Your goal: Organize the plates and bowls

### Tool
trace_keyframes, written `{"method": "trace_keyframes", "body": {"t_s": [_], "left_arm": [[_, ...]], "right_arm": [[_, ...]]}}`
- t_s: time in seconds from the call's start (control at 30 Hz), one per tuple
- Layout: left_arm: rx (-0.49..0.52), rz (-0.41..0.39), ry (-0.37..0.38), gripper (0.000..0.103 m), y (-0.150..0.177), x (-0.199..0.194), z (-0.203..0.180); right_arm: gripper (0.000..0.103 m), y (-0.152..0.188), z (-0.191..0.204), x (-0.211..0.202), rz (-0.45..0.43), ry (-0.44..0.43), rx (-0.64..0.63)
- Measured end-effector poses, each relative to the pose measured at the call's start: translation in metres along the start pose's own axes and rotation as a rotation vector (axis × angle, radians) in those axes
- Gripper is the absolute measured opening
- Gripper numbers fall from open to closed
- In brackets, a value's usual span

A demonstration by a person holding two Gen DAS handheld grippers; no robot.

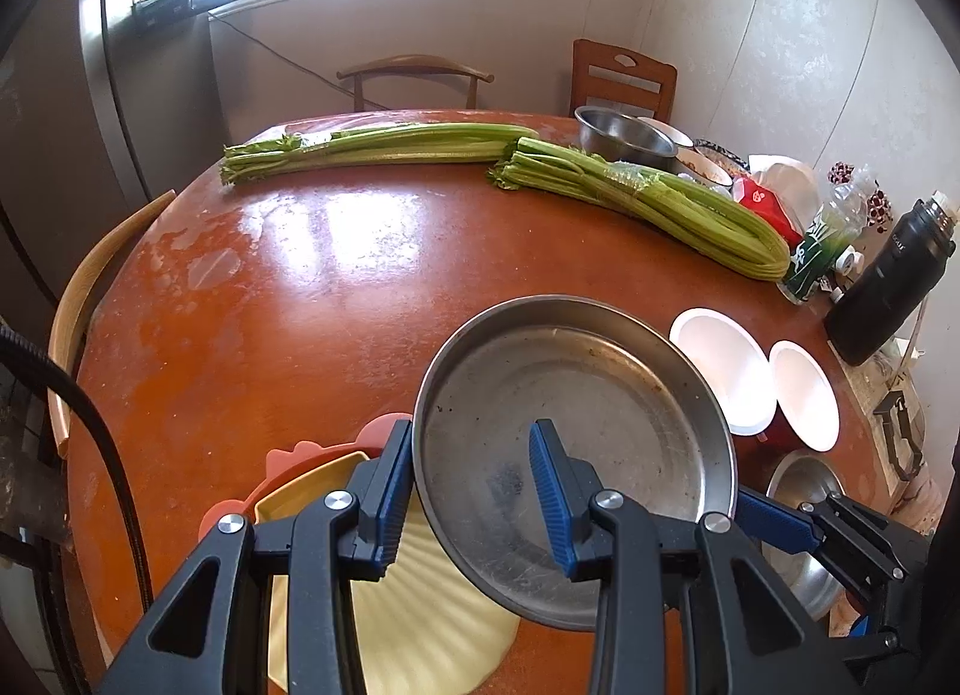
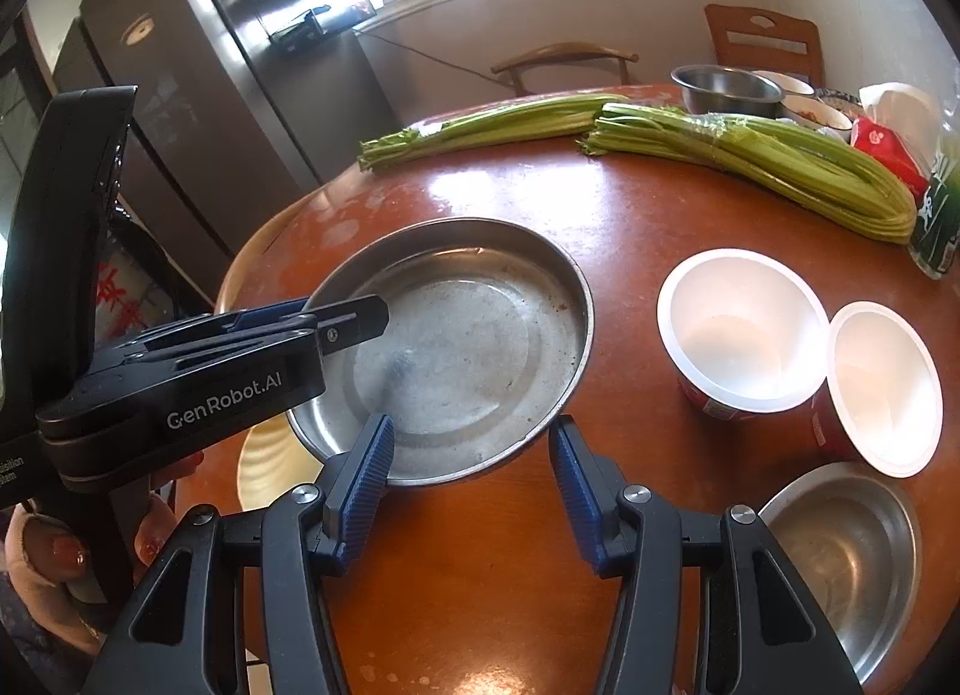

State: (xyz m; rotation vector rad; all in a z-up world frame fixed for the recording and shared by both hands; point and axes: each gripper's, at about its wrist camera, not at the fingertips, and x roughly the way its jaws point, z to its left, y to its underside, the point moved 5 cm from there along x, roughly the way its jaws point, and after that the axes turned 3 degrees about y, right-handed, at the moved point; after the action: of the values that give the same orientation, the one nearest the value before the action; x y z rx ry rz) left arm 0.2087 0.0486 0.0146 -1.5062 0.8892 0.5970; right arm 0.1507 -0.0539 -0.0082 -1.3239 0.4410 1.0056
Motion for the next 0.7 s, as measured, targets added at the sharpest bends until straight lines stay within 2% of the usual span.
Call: {"method": "trace_keyframes", "body": {"t_s": [0.3, 0.47, 0.7], "left_arm": [[-0.014, -0.037, -0.028, 0.039, 0.005, -0.025, 0.008], [-0.057, -0.068, -0.043, 0.039, 0.010, -0.042, 0.024], [-0.098, -0.084, -0.080, 0.039, 0.020, -0.056, 0.047]], "right_arm": [[0.057, -0.006, 0.019, -0.016, -0.037, -0.028, -0.047], [0.057, -0.009, 0.035, -0.018, -0.040, -0.077, -0.071], [0.057, -0.010, 0.062, -0.012, -0.041, -0.090, -0.145]]}}
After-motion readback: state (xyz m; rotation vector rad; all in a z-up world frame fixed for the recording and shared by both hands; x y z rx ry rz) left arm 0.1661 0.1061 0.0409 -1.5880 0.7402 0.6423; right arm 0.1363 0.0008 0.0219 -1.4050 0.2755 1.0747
